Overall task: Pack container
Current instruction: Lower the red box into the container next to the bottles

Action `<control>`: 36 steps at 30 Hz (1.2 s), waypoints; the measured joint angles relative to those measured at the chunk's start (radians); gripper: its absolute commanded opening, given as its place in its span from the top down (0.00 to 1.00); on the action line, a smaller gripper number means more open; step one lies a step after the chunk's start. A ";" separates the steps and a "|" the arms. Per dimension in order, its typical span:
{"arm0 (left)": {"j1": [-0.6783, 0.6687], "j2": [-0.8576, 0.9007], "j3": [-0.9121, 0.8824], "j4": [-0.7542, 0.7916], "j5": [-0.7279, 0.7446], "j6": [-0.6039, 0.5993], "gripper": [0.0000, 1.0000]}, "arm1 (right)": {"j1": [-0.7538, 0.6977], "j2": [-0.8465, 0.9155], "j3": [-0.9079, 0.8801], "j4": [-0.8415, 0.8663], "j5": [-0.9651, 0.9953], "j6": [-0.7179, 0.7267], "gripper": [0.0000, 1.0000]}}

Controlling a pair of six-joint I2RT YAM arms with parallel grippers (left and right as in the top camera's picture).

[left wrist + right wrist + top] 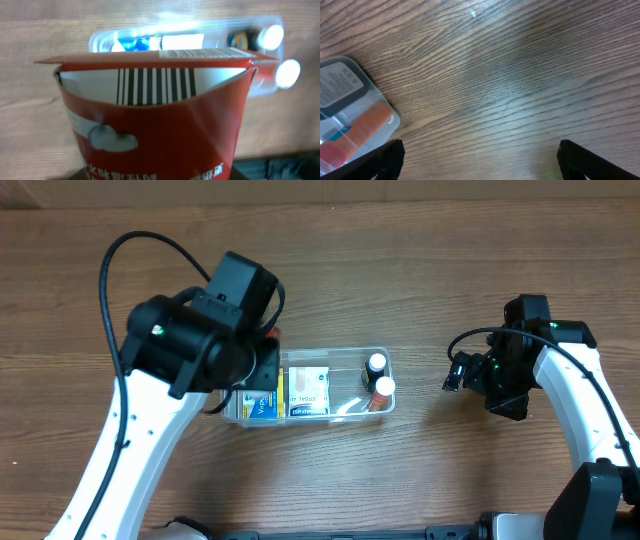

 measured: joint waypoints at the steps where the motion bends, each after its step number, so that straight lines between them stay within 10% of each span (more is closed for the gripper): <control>1: -0.005 0.008 -0.011 0.030 0.000 -0.014 0.65 | 0.000 0.000 0.000 0.000 0.000 0.000 0.00; 25: -0.180 0.507 -0.091 0.319 0.175 -0.094 0.58 | 0.000 0.000 0.000 0.000 0.000 0.000 0.00; 30: -0.191 0.509 -0.091 0.318 0.189 -0.101 0.25 | 0.000 0.000 0.000 0.000 0.000 0.000 0.00; 36: -0.200 0.509 -0.091 0.299 0.195 -0.098 0.21 | 0.000 0.000 0.000 -0.001 0.000 0.000 0.00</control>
